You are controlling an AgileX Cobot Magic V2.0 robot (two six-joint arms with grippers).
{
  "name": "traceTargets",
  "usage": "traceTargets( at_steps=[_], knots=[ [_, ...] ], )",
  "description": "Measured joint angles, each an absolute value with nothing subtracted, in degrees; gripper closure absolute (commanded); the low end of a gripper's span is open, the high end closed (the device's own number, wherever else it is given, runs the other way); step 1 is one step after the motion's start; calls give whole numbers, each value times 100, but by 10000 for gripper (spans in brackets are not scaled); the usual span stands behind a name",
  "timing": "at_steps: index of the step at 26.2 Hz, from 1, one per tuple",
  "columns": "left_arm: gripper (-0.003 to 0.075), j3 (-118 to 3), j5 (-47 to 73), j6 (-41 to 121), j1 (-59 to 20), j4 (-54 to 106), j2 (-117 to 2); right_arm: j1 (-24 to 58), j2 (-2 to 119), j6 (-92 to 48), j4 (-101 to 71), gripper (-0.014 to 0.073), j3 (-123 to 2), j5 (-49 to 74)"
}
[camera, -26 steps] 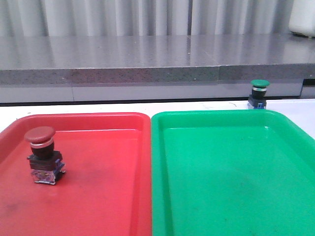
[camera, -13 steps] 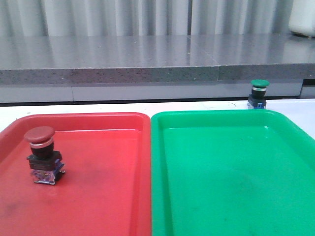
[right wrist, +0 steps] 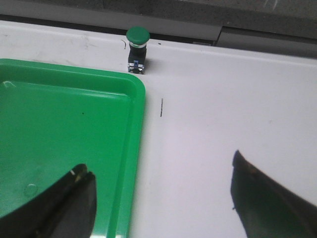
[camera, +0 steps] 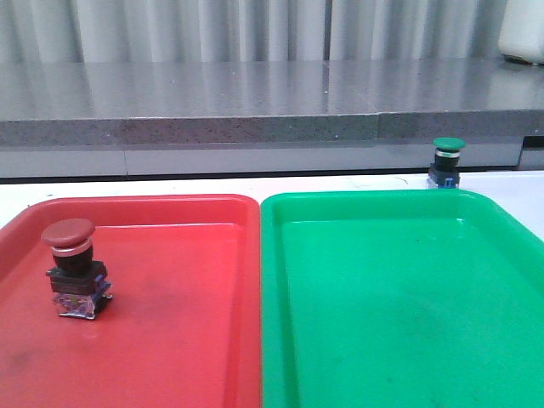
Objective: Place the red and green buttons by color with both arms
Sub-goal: 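Open the left gripper and withdraw it upward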
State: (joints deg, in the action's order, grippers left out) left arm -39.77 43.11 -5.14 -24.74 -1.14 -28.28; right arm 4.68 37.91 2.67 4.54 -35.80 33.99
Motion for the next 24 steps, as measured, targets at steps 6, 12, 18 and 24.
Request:
traceTargets(
  at_steps=[6, 12, 18, 24],
  knots=[
    [226, -3968, 4314, -514, -2474, -114, -2828, 468, 3791, 267, 454, 14, -3580, 3246],
    [226, -3968, 4314, -514, -2474, -114, -2828, 468, 3891, 267, 130, 14, -3635, 3055],
    [226, -3968, 4314, -514, -2474, -114, -2828, 460, 5142, 267, 0, 14, -4297, 2912],
    [226, -3968, 4314, -514, -2474, -114, -2828, 145, 6917, 58, -133, 14, -5419, 3195]
  ],
)
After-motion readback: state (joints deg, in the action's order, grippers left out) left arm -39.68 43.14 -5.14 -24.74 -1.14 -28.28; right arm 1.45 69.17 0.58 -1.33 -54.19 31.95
